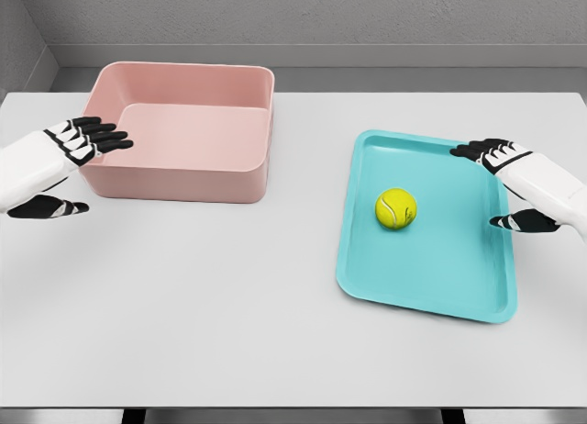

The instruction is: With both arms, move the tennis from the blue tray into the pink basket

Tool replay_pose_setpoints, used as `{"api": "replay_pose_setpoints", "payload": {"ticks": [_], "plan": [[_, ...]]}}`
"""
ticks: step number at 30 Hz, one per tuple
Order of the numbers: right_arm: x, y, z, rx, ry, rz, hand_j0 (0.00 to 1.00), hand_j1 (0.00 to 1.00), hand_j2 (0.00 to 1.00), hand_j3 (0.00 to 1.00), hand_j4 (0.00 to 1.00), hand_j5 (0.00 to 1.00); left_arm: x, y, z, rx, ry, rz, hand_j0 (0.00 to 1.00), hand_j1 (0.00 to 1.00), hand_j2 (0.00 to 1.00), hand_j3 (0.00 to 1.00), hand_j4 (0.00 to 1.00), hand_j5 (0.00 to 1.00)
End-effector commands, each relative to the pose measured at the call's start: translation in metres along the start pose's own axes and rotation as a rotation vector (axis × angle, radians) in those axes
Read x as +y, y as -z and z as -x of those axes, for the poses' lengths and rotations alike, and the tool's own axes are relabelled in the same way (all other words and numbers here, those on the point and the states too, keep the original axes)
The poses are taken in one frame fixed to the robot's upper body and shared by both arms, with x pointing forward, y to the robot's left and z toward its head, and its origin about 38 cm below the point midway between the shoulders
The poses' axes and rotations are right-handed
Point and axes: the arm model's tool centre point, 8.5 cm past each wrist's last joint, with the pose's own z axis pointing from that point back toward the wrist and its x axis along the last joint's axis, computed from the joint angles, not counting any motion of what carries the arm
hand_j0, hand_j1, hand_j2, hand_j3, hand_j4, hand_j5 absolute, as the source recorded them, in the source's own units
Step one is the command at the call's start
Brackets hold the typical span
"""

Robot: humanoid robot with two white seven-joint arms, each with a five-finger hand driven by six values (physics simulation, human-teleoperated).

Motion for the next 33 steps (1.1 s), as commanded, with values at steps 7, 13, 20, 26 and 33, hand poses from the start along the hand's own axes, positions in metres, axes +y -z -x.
{"api": "replay_pose_setpoints", "payload": {"ticks": [7,13,20,26,33], "plan": [[0.007,0.041,-0.006,0.07,-0.011,-0.043,1.0,1.0,1.0,1.0,1.0,1.0,0.003,-0.001,0.001,0.0,0.007,0.015,1.0,1.0,1.0,1.0,1.0,1.0],[0.017,0.054,-0.02,0.015,-0.024,-0.295,1.0,1.0,1.0,1.0,1.0,1.0,0.005,0.0,0.002,0.003,0.01,0.006,1.0,1.0,1.0,1.0,1.0,1.0],[0.021,0.086,-0.046,-0.069,-0.038,-0.39,1.0,1.0,1.0,1.0,1.0,1.0,0.004,0.001,0.0,-0.001,0.006,0.01,1.0,1.0,1.0,1.0,1.0,1.0],[0.03,0.094,-0.055,-0.097,-0.029,-0.409,1.0,1.0,1.0,1.0,1.0,1.0,0.007,-0.001,0.002,0.005,0.014,0.002,1.0,1.0,1.0,1.0,1.0,1.0],[0.025,0.114,-0.048,0.085,-0.024,-0.401,1.0,1.0,1.0,1.0,1.0,1.0,0.007,0.005,0.001,0.007,0.039,-0.025,1.0,1.0,1.0,1.0,1.0,1.0]]}}
